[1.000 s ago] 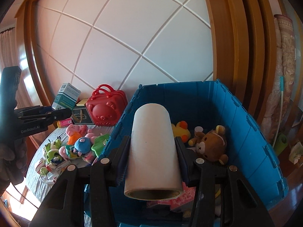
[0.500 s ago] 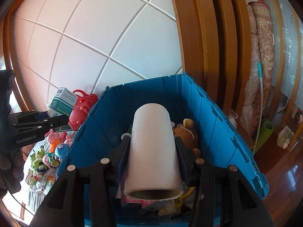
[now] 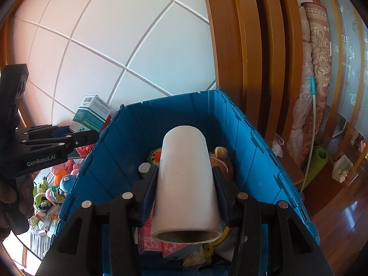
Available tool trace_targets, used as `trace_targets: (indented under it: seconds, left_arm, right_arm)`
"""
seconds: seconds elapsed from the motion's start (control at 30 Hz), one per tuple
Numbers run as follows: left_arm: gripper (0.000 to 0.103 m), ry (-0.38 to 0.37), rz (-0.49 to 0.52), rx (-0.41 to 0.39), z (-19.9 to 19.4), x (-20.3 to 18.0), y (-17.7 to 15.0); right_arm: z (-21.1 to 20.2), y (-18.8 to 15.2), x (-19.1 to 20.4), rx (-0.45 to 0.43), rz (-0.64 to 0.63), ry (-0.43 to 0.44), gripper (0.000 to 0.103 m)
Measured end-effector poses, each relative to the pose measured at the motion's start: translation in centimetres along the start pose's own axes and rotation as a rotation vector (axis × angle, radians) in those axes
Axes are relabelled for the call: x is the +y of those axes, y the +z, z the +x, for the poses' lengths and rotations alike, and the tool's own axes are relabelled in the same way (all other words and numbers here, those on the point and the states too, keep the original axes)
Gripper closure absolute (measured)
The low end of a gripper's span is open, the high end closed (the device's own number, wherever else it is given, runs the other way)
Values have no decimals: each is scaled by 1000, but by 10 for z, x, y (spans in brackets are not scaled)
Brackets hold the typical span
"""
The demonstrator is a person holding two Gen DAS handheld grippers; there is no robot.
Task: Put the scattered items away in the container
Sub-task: 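Lower the medicine box and paper roll into the blue bin with both tools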
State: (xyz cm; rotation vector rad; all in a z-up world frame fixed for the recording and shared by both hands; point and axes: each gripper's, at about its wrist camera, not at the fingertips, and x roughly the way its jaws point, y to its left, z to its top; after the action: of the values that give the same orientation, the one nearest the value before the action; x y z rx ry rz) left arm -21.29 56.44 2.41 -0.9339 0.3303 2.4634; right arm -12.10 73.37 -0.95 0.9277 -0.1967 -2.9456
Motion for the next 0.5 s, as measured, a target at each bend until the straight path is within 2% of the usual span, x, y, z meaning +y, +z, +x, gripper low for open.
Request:
trace_targets:
  seconds: [0.5]
  left_arm:
    - [68,-14,-10,-13,21,4,21]
  right_arm:
    - [20,18,-4,23,-9,-12,58]
